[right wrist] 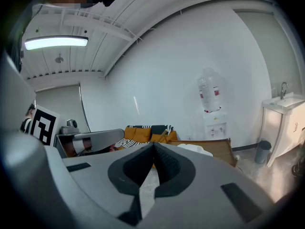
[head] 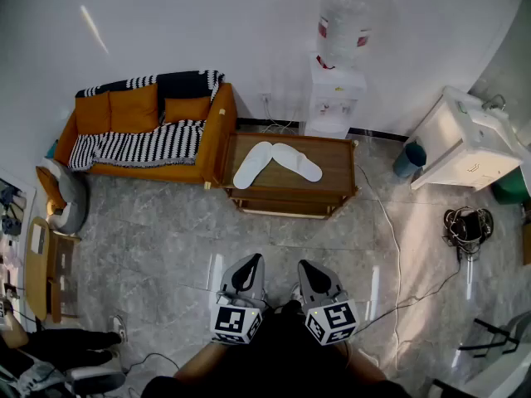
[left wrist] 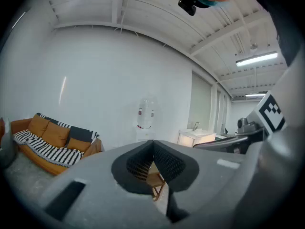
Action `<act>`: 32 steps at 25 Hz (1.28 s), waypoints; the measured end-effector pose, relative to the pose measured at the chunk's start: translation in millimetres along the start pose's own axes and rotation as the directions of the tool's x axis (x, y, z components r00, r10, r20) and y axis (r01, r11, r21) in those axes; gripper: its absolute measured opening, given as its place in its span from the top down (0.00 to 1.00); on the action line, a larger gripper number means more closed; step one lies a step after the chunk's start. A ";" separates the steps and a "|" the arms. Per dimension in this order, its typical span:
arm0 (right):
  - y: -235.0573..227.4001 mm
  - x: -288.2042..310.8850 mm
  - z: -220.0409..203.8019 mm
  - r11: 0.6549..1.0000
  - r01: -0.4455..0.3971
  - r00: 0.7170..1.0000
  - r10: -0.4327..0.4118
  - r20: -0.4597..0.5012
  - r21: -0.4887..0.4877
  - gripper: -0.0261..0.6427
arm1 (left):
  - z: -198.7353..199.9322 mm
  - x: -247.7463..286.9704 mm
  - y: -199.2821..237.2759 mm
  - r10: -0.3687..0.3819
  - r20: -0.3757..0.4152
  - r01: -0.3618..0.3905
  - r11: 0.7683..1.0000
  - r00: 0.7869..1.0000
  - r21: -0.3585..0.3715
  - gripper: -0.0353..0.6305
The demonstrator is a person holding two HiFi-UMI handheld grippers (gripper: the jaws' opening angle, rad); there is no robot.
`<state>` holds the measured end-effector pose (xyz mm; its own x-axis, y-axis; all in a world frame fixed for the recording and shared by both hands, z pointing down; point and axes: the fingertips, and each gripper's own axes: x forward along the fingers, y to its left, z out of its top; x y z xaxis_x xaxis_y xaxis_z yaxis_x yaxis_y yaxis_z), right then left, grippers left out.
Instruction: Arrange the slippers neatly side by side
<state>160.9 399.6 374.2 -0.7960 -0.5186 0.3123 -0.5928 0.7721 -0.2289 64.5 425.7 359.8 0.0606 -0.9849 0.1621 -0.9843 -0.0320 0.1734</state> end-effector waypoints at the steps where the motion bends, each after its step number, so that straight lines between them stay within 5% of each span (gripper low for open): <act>1: 0.0 -0.3 -0.7 1.000 0.001 1.000 -0.001 0.000 0.000 0.94 | -0.5 -0.2 -0.1 -0.001 0.001 0.001 1.000 1.000 0.000 0.92; 15: 1.0 2.4 -2.3 0.998 0.060 0.998 -0.060 0.010 -0.005 0.94 | -2.1 -6.3 9.4 -0.002 0.007 0.002 1.000 1.000 -0.009 0.92; 32: 17.0 27.1 -14.1 0.985 0.173 0.985 -0.173 -0.001 -0.024 0.94 | -14.4 -28.9 69.5 -0.015 -0.005 0.015 0.999 1.000 -0.043 0.92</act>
<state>130.9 403.9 391.8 -0.6813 -0.6438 0.3484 -0.7184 0.6793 -0.1496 -3.4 454.3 381.1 0.0764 -0.9835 0.1641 -0.9753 -0.0395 0.2173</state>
